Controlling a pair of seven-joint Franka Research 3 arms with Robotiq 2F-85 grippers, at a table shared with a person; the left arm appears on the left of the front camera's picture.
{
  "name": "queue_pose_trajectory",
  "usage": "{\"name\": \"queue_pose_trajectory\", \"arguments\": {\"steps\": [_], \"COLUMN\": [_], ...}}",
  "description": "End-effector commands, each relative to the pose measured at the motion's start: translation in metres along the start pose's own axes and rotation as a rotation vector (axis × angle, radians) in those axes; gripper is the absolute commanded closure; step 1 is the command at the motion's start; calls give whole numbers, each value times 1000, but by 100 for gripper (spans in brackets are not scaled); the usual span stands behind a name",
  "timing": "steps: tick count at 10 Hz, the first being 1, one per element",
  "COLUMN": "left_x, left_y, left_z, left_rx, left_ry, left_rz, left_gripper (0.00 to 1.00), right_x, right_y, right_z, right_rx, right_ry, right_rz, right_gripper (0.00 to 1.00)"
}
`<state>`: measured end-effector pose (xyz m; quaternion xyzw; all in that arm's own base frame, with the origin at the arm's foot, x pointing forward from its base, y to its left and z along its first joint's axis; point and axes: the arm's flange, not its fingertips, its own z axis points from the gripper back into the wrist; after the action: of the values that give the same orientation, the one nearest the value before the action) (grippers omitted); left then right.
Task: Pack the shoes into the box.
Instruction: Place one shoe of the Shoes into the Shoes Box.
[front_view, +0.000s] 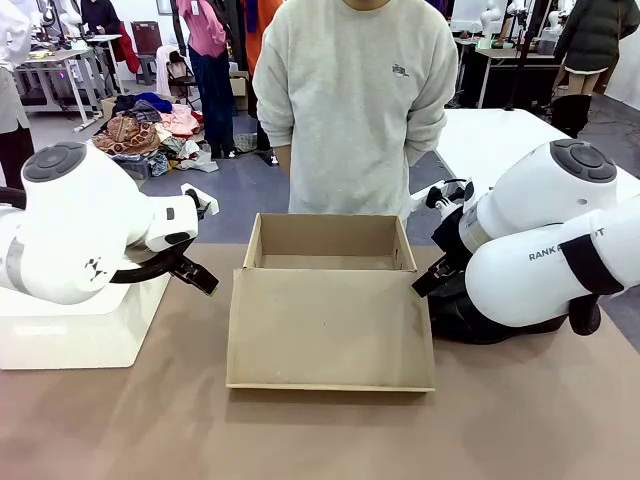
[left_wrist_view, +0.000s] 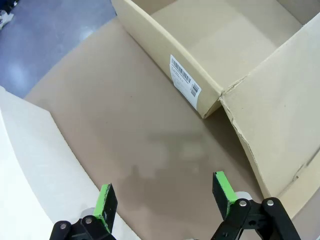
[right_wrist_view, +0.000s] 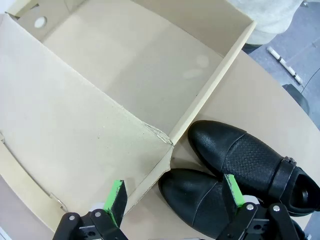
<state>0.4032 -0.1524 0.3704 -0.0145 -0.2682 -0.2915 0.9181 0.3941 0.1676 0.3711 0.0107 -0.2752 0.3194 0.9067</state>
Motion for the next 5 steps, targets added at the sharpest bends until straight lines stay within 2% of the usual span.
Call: {"name": "queue_pose_trajectory", "arguments": {"steps": [1,5], "left_x": [0,0], "left_y": [0,0], "left_z": [0,0], "left_rx": [0,0], "left_ry": [0,0], "left_rz": [1,1], "left_gripper": [0,0], "right_x": [0,0], "right_y": [0,0], "right_z": [0,0], "right_rx": [0,0], "right_ry": [0,0], "right_rz": [-1,-1], "right_gripper": [0,0]}}
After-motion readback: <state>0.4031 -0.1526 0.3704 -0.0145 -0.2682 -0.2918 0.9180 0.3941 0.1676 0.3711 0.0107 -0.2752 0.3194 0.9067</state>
